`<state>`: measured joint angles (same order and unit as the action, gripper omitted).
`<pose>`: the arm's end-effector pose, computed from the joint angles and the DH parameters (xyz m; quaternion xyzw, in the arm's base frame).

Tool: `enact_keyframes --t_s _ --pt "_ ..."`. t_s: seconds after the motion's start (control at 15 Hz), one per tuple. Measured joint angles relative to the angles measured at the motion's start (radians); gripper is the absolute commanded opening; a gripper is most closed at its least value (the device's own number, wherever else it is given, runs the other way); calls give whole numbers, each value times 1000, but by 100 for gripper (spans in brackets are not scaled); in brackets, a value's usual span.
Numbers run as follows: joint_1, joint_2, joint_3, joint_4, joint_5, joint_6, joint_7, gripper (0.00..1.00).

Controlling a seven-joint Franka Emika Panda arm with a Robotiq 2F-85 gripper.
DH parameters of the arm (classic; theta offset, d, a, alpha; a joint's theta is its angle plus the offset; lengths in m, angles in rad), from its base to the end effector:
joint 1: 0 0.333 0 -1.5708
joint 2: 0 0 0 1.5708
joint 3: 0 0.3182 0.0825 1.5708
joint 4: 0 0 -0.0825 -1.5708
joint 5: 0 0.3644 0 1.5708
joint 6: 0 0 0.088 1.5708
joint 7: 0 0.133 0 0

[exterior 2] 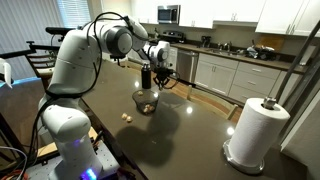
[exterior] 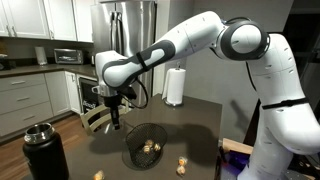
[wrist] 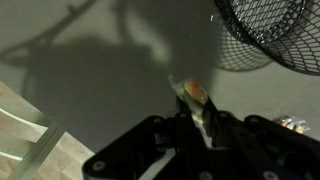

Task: Place one burger inside the black basket

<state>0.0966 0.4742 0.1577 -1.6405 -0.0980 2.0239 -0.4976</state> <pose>0.6326 0.1454 0.3231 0.9232 0.3819 -0.0425 0.0017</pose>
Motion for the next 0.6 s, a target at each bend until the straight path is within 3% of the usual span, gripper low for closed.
enact_keyframes --t_s 0.6 --pt "-6 -248 -2 -233 14 2 0 9"
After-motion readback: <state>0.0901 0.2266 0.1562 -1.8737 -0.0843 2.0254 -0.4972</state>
